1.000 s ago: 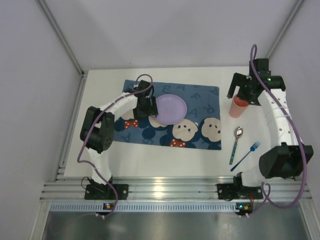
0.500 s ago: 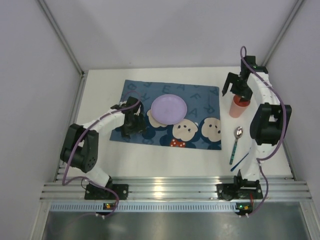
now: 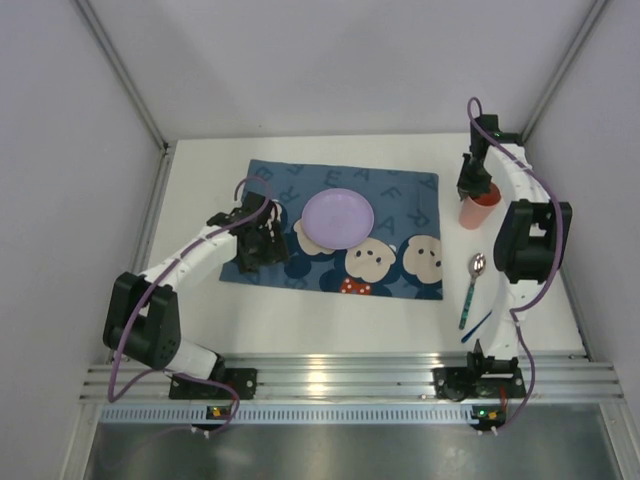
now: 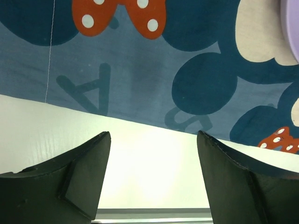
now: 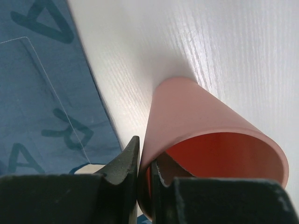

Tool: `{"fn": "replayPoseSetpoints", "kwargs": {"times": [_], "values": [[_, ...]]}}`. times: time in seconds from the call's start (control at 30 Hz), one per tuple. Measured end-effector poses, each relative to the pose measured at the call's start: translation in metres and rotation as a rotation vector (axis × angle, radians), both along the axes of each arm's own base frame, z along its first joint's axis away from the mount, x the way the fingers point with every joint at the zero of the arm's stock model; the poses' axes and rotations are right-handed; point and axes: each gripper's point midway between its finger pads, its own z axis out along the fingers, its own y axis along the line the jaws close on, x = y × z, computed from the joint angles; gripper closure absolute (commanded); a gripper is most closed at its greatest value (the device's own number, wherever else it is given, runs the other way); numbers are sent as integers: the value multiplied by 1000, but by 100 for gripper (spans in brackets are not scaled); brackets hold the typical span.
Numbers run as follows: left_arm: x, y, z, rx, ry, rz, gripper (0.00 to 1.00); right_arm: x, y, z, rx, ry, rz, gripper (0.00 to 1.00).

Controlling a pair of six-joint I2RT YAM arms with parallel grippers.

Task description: Set the dinner table for one person

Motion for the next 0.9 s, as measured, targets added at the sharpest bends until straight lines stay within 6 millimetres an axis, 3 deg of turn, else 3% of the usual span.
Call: {"fn": "replayPoseSetpoints", "kwargs": {"times": [0.1, 0.17, 0.4, 0.5, 0.67, 0.77, 0.9], "values": [[-3, 1, -4, 2, 10, 6, 20, -1, 5, 5, -34, -2, 10, 100], [-5, 2, -6, 4, 16, 8, 21, -3, 20, 15, -54, -14, 43, 100], [-14, 3, -12, -14, 25, 33, 22, -3, 124, 93, 1, -202, 257, 100], [-17, 2, -10, -31, 16, 46, 22, -5, 142, 105, 29, -232, 296, 100], [-25, 3, -4, -63, -7, 61, 22, 7, 135, 78, 9, -172, 274, 100], [-32, 5, -1, -76, -22, 71, 22, 17, 134, 42, -7, -100, 266, 100], [-41, 8, 5, -96, -43, 84, 22, 24, 137, 11, -12, -43, 269, 100]]}}
